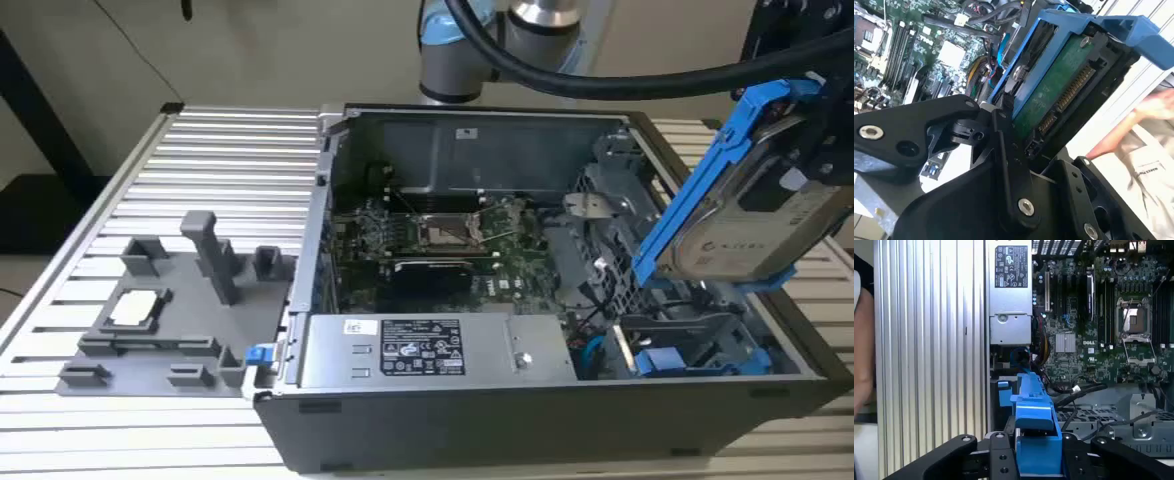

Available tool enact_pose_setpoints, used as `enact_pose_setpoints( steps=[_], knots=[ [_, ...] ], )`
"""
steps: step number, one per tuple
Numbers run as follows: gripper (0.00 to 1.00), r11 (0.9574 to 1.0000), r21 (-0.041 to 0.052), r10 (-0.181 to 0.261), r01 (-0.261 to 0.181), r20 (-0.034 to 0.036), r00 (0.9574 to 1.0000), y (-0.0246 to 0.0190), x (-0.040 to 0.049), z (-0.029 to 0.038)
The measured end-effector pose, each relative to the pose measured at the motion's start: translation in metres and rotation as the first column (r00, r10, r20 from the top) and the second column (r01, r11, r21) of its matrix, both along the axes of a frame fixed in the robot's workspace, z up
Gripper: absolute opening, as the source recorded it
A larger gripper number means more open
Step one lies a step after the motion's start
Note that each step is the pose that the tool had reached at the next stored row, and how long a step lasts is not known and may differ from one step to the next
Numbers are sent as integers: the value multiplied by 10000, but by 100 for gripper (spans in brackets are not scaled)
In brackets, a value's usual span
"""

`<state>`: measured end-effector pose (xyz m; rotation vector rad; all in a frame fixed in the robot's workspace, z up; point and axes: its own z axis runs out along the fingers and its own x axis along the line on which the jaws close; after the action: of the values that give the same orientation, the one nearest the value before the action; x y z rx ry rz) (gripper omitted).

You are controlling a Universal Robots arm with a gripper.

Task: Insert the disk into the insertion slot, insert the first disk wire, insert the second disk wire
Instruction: 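Insert the disk into the insertion slot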

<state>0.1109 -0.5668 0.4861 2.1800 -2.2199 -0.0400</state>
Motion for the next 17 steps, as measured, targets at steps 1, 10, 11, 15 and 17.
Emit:
enact_pose_setpoints(
  steps=[1,10,11,15,17],
  knots=[
    [33,10000,0,0,0,0,10000,0,0,0],
    [33,10000,0,-1,1,0,10000,-2,0,-26],
    [33,10000,0,-1,1,0,10000,-4,0,-31],
    [33,10000,1,0,0,0,10000,-20,10,-51],
    [33,10000,3,0,0,0,10000,-28,23,-62]
  ],
)
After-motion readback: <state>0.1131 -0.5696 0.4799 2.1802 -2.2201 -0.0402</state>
